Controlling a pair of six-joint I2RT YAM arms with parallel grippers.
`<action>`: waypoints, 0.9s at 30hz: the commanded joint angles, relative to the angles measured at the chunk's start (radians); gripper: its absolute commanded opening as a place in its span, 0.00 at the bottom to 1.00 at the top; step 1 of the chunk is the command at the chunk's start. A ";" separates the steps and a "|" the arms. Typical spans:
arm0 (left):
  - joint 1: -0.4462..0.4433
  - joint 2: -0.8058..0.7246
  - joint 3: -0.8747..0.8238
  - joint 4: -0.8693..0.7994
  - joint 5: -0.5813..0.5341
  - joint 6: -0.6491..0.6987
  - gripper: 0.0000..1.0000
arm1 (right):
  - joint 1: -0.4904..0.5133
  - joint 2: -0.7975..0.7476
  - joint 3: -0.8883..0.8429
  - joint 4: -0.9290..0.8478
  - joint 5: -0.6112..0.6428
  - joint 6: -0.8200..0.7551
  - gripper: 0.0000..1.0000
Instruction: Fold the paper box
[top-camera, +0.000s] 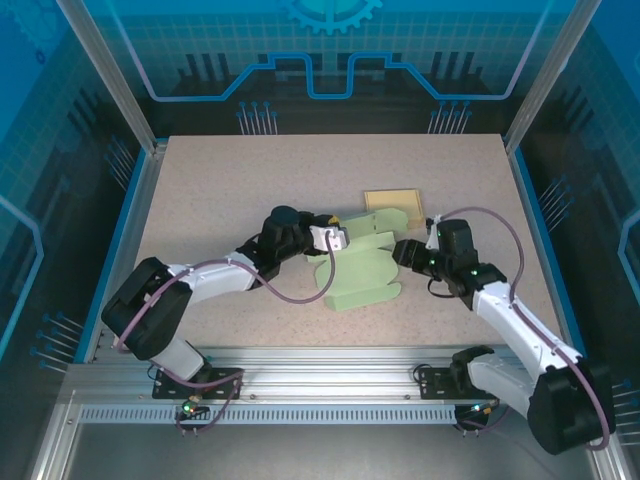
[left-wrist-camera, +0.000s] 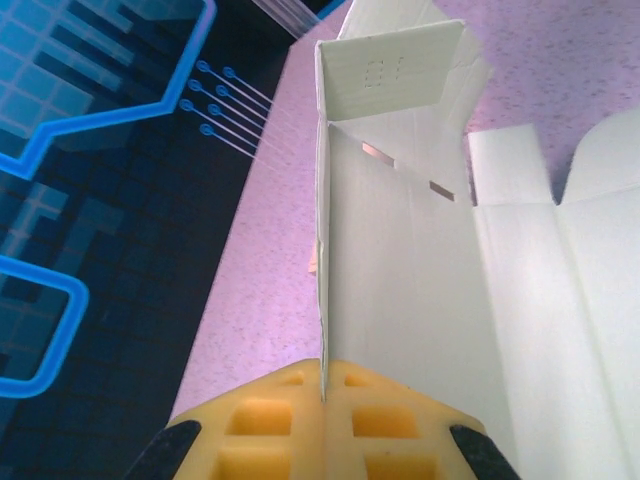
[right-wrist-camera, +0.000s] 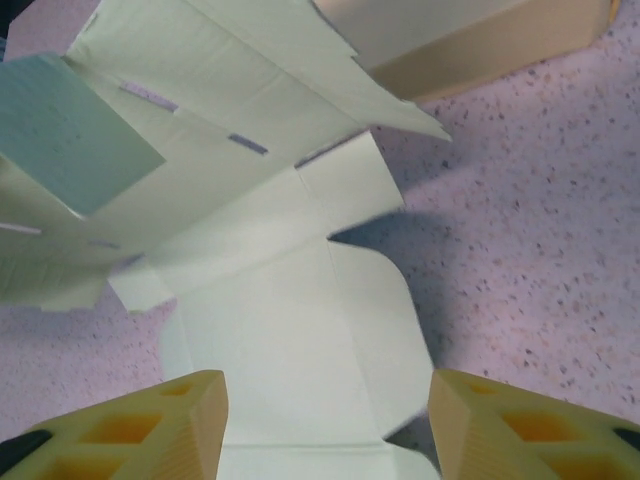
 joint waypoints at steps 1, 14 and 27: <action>0.013 -0.028 0.041 -0.130 0.101 -0.051 0.00 | 0.005 -0.043 -0.054 0.061 0.002 -0.019 0.58; 0.036 -0.029 0.083 -0.196 0.170 -0.139 0.00 | 0.009 0.059 -0.158 0.296 -0.028 -0.007 0.58; 0.080 -0.054 0.127 -0.268 0.320 -0.193 0.00 | 0.017 0.241 -0.066 0.340 -0.039 -0.072 0.56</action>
